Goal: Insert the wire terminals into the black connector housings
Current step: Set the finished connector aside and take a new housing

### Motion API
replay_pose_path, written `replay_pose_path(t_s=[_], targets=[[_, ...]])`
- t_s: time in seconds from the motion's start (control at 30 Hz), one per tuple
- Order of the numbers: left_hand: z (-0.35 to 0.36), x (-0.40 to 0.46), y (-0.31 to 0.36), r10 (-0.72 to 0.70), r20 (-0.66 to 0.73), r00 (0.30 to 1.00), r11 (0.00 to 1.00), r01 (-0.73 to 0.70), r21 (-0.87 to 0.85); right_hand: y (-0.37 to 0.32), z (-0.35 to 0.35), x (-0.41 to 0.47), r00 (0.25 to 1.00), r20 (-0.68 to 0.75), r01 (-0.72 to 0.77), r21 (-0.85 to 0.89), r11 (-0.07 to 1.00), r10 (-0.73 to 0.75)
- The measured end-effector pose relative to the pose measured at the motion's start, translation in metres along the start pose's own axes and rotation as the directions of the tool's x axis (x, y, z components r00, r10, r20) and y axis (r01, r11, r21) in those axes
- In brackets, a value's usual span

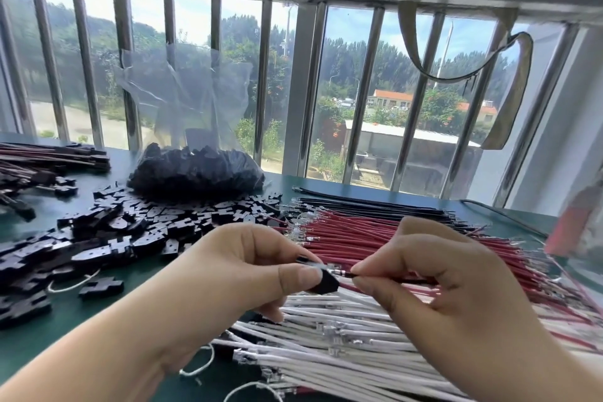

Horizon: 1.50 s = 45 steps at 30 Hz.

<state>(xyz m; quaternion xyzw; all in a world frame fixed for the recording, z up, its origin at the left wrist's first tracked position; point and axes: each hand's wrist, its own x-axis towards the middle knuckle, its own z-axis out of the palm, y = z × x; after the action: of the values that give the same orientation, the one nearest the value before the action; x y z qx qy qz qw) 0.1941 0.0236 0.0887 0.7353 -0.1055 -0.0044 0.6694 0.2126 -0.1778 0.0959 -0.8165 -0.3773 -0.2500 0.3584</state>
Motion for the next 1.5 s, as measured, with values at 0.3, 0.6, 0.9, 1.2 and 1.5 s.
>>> replay_pose_path(t_s=[0.3, 0.6, 0.9, 1.2, 1.5], targets=[[0.009, 0.000, -0.002, 0.002, -0.042, 0.999, 0.996, 0.002, 0.093, 0.003, 0.002, 0.006, 0.967, 0.215, -0.154, 0.073, 0.985, 0.135], [0.006, 0.000, -0.003, -0.017, -0.085, 0.996, 0.994, 0.026, 0.108, 0.008, -0.002, 0.006, 0.950, 0.253, -0.199, 0.042, 0.979, 0.182], [0.010, -0.002, 0.000, -0.020, -0.076, 0.997, 0.994, 0.028, 0.107, 0.011, -0.002, 0.005, 0.964, 0.235, -0.141, 0.051, 0.989, 0.125], [-0.032, -0.013, 0.014, -0.154, 0.154, 0.976, 0.971, 0.122, 0.204, 0.007, -0.036, 0.015, 0.585, 0.810, -0.276, 0.151, 0.949, 0.041], [-0.076, 0.032, -0.059, 0.144, -0.483, 0.864, 0.278, 0.433, 0.857, 0.014, -0.010, 0.007, 0.800, 0.563, 0.020, -0.368, 0.929, 0.206]])
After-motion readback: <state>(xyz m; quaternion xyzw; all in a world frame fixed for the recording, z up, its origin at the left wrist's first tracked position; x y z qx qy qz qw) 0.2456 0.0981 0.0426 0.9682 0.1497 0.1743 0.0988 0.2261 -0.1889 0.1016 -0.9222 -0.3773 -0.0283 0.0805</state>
